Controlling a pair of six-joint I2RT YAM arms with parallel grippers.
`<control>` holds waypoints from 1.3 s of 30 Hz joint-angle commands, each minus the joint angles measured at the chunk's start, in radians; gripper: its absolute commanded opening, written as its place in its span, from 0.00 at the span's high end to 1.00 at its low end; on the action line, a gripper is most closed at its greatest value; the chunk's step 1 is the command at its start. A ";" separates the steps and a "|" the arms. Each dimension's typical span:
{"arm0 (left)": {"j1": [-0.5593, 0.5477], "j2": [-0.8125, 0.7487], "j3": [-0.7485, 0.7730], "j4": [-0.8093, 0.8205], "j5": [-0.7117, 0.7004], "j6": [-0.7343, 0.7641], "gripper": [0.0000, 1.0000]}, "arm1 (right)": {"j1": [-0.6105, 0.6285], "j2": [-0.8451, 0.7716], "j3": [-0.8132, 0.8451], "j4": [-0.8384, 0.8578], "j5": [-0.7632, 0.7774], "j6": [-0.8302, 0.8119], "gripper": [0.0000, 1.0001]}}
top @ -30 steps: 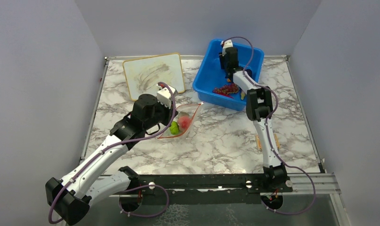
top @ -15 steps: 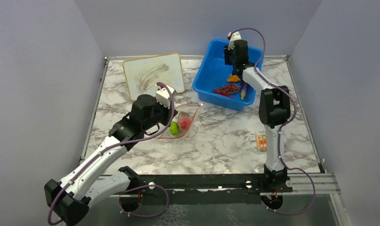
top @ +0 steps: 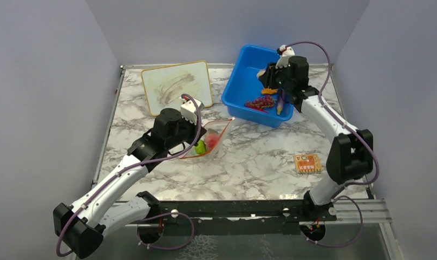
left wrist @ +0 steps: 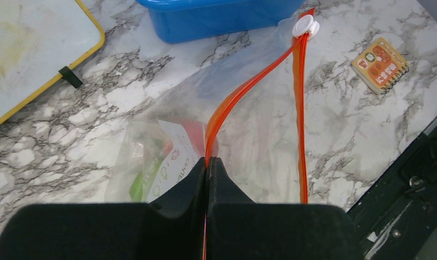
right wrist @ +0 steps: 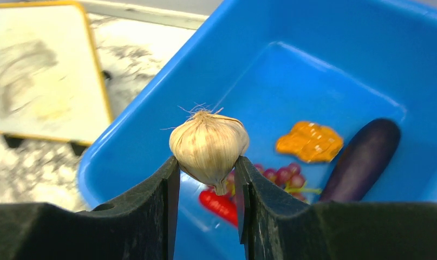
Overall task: Place the food in the zip-top bag and seal the zipper
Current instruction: Pick up the fake vegetable from the bin, then place the fake vegetable in the zipper food storage bag.
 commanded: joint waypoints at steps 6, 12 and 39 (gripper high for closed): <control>-0.001 0.006 -0.004 0.101 0.139 -0.218 1.00 | 0.007 -0.322 -0.261 -0.053 -0.278 0.141 0.76; -0.002 0.039 -0.010 0.130 0.141 -0.266 1.00 | 0.027 -0.521 -0.428 -0.005 -0.382 0.245 0.77; -0.004 0.092 -0.034 0.222 0.142 -0.366 1.00 | 0.348 -0.640 -0.506 0.070 -0.422 0.650 0.77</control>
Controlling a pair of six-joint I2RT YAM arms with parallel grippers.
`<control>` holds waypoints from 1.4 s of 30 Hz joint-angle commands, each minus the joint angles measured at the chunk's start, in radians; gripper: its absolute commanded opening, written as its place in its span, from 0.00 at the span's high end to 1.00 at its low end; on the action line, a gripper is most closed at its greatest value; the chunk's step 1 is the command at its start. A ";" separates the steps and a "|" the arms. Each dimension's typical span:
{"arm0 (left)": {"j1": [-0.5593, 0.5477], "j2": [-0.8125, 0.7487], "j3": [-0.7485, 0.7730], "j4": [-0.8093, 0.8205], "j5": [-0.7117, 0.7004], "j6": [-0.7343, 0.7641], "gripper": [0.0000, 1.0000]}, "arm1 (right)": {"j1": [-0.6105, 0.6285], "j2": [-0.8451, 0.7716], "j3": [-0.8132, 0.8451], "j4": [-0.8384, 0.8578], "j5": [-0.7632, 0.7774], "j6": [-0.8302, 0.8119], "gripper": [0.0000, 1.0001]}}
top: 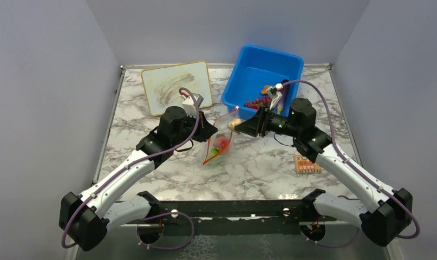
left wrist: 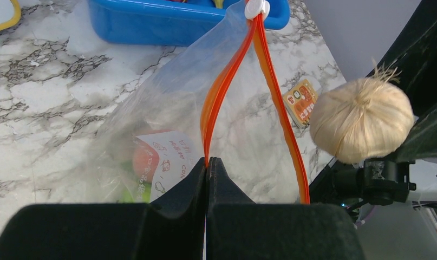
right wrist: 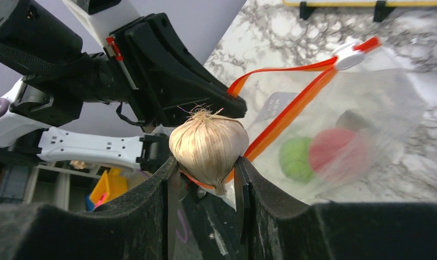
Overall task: Place the food in the zip-top bag and seal the zipper
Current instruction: Place the fake vegetable in the zipper food storage bag.
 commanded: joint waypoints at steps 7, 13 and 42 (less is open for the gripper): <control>-0.003 0.000 0.013 0.038 0.050 -0.015 1.00 | 0.139 0.122 0.054 0.008 0.117 0.169 0.77; -0.003 -0.012 0.016 0.032 0.055 -0.011 1.00 | 0.142 0.124 0.038 -0.057 0.271 0.186 0.77; -0.002 -0.033 0.017 0.052 0.082 -0.025 1.00 | 0.146 0.185 0.103 -0.151 0.358 0.177 0.44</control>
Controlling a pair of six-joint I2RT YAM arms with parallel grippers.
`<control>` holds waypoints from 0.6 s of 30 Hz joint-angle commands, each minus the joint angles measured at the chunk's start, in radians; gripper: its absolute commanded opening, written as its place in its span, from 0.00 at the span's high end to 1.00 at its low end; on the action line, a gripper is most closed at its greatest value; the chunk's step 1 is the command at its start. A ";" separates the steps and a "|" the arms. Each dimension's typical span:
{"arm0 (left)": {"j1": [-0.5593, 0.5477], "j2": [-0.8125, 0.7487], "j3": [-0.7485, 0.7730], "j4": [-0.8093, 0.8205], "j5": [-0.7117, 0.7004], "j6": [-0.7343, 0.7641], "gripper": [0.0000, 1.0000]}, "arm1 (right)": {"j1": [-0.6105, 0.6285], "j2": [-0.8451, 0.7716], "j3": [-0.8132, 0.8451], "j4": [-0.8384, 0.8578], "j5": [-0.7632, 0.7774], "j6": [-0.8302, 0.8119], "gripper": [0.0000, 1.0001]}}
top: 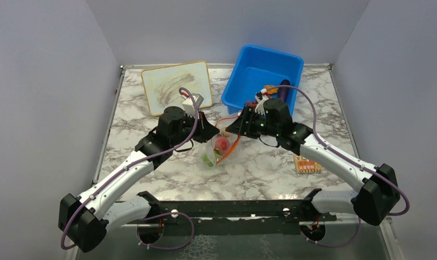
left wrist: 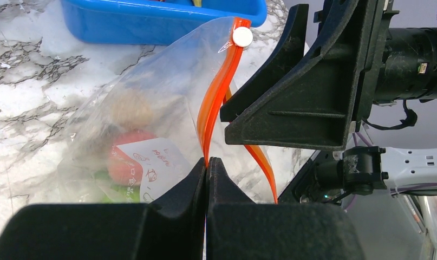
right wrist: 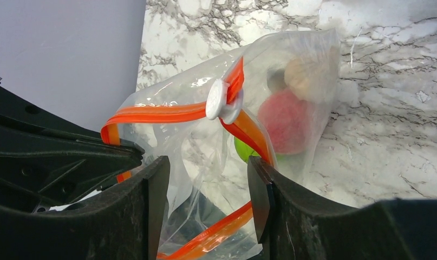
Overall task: Place the food in the zip-top bag and seal the zipper
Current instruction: Place the fake vegetable in the zipper food storage bag.
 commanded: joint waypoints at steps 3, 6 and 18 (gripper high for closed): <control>-0.003 -0.022 0.015 0.027 0.006 0.017 1.00 | 0.005 -0.043 0.022 0.051 -0.017 -0.017 0.45; -0.003 -0.024 0.017 0.006 -0.029 0.045 1.00 | 0.005 -0.067 0.025 0.101 -0.090 -0.076 0.45; -0.003 -0.056 0.137 -0.160 -0.276 0.250 1.00 | 0.004 -0.106 0.142 0.134 -0.199 -0.293 0.45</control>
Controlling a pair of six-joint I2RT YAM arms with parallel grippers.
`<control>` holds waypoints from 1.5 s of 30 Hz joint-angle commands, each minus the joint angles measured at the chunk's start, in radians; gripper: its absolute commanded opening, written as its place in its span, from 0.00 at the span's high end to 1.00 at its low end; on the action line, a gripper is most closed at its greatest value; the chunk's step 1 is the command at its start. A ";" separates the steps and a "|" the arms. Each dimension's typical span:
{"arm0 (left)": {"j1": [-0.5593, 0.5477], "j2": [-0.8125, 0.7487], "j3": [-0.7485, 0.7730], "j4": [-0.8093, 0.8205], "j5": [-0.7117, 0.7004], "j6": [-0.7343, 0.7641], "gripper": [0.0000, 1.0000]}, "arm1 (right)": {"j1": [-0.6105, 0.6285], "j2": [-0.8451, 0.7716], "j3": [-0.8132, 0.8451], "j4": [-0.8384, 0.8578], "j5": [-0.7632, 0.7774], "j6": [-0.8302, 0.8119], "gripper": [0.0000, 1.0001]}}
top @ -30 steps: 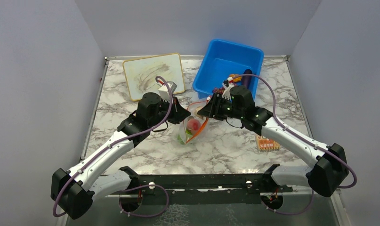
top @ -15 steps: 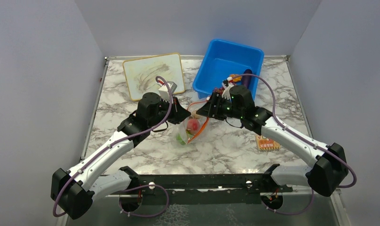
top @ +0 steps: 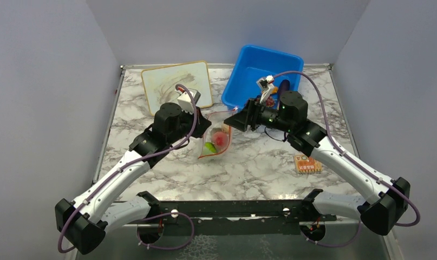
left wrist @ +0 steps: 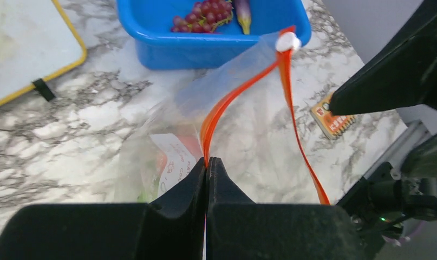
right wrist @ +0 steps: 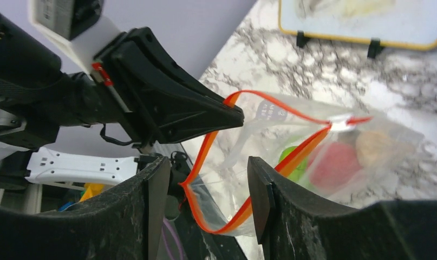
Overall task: Place the food in the zip-top bag and seal the zipper
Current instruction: Place the fake vegetable in the zipper food storage bag, then pick up the fake vegetable from the bin.
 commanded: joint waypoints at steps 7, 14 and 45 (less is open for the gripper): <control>-0.003 -0.083 0.057 -0.078 -0.123 0.168 1.00 | 0.004 0.077 0.229 -0.156 0.337 -0.300 0.45; -0.002 -0.100 -0.010 -0.103 -0.025 0.200 1.00 | -0.002 0.215 0.299 -0.163 0.675 -0.464 0.44; -0.002 -0.163 -0.101 -0.085 0.043 0.234 1.00 | -0.382 1.073 0.802 -0.189 1.192 -0.657 0.51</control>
